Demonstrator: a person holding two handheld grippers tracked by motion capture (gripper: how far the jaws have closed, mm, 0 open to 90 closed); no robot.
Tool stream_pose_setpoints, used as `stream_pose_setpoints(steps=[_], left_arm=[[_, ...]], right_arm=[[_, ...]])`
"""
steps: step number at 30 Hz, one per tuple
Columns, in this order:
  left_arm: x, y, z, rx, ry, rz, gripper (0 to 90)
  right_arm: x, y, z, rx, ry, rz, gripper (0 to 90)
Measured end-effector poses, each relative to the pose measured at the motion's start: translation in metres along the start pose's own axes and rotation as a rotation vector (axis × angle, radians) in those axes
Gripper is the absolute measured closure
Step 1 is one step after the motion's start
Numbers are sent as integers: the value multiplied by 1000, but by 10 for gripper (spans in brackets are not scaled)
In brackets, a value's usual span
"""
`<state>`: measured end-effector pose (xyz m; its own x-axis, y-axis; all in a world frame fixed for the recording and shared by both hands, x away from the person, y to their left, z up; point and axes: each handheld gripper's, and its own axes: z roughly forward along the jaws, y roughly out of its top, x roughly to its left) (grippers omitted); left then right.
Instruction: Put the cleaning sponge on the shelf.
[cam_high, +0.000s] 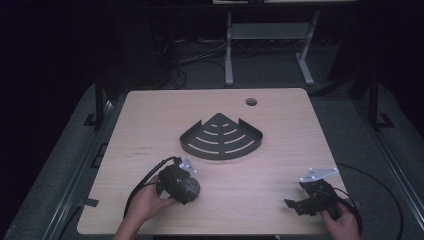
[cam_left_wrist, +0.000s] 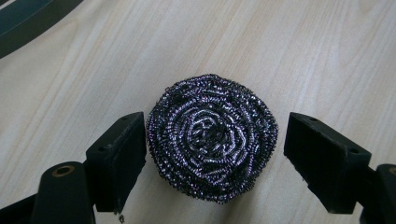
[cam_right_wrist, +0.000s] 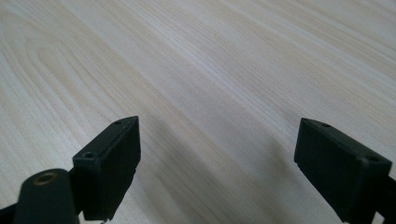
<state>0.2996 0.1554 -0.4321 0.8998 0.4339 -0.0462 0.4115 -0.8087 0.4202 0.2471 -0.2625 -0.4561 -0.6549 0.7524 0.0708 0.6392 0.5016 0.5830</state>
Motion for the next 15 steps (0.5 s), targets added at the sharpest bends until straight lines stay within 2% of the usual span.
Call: stream_pose_setpoints(steps=[10, 15], left_arm=[[1, 2, 5, 19, 9, -6, 234], [2, 2, 6, 28, 5, 2, 285]], right_arm=[[-1, 0, -1, -2, 0, 2, 143], [-1, -1, -1, 0, -2, 1, 144]])
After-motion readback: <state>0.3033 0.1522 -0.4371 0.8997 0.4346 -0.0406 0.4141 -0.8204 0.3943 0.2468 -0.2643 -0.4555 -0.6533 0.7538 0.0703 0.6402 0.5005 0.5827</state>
